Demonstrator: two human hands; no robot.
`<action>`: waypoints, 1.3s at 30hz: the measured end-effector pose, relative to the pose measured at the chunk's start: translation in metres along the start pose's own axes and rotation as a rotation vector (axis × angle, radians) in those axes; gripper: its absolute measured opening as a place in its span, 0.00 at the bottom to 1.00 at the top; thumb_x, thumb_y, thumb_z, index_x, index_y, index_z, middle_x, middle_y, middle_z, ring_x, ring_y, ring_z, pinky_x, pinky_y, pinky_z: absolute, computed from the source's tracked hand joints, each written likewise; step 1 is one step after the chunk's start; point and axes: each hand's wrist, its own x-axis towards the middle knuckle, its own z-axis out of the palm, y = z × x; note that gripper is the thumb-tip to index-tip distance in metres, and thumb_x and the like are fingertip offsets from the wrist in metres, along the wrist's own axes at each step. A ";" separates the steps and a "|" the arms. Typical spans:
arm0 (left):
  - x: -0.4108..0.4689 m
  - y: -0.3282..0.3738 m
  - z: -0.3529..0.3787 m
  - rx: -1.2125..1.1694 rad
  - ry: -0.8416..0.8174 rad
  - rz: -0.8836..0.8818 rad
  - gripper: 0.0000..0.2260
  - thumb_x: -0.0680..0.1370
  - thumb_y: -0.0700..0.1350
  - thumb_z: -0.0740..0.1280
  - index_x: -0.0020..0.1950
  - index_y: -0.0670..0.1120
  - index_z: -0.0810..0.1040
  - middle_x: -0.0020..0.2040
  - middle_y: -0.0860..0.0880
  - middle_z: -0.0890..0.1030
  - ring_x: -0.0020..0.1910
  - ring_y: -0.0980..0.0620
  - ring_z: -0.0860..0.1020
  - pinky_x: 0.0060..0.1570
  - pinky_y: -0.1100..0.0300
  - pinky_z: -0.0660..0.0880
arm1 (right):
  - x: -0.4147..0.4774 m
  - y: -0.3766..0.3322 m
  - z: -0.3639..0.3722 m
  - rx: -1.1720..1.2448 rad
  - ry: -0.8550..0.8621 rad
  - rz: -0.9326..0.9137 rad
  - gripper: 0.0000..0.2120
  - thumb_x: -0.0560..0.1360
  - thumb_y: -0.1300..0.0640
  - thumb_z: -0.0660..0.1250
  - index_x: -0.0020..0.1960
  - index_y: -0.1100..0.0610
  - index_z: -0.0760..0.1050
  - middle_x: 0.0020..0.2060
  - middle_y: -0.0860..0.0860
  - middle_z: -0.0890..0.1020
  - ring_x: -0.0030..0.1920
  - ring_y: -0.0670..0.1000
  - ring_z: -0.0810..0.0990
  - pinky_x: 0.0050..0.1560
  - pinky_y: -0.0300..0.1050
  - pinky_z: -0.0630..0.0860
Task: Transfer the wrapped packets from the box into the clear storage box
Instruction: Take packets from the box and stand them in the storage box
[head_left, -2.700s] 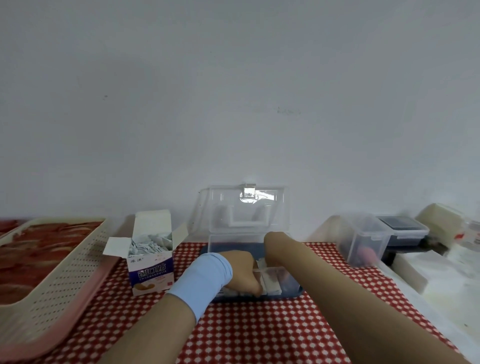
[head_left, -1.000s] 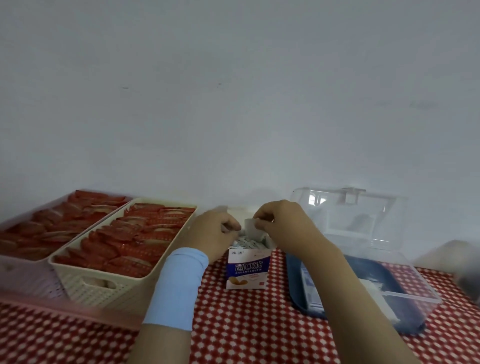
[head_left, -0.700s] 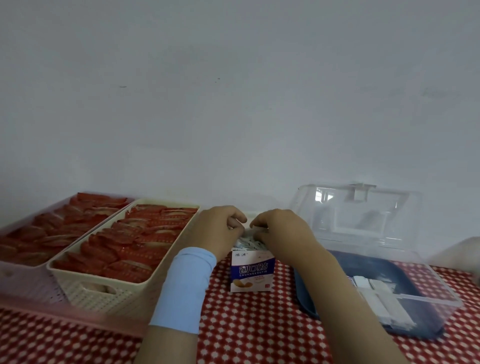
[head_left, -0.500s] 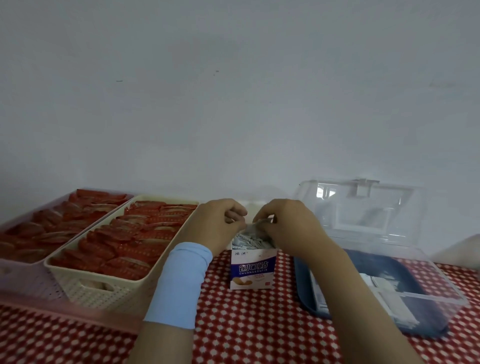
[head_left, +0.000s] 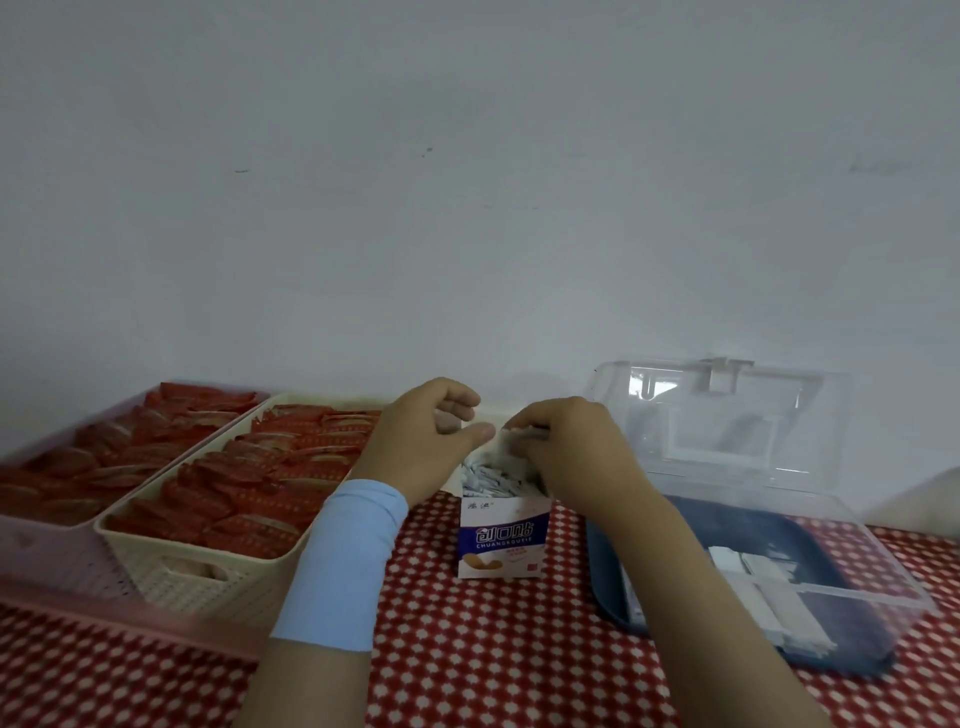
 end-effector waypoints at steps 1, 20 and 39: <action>0.000 0.002 -0.003 -0.029 0.008 0.005 0.10 0.73 0.47 0.76 0.50 0.56 0.79 0.49 0.57 0.82 0.46 0.59 0.82 0.51 0.60 0.79 | 0.000 0.002 -0.005 0.074 0.046 0.008 0.07 0.76 0.58 0.70 0.51 0.49 0.85 0.45 0.45 0.86 0.44 0.44 0.82 0.47 0.40 0.80; 0.000 -0.008 0.009 0.042 -0.023 -0.003 0.08 0.69 0.54 0.78 0.43 0.58 0.81 0.40 0.58 0.84 0.40 0.59 0.82 0.48 0.52 0.82 | 0.000 0.001 -0.012 0.380 0.049 -0.080 0.08 0.73 0.62 0.73 0.43 0.48 0.83 0.37 0.46 0.85 0.38 0.46 0.82 0.38 0.39 0.79; 0.001 0.000 0.006 0.304 -0.076 0.073 0.13 0.77 0.61 0.64 0.42 0.55 0.81 0.36 0.56 0.83 0.37 0.56 0.81 0.44 0.48 0.80 | -0.002 -0.002 -0.022 0.424 0.129 -0.057 0.01 0.77 0.60 0.69 0.46 0.57 0.79 0.40 0.57 0.83 0.42 0.59 0.81 0.46 0.60 0.80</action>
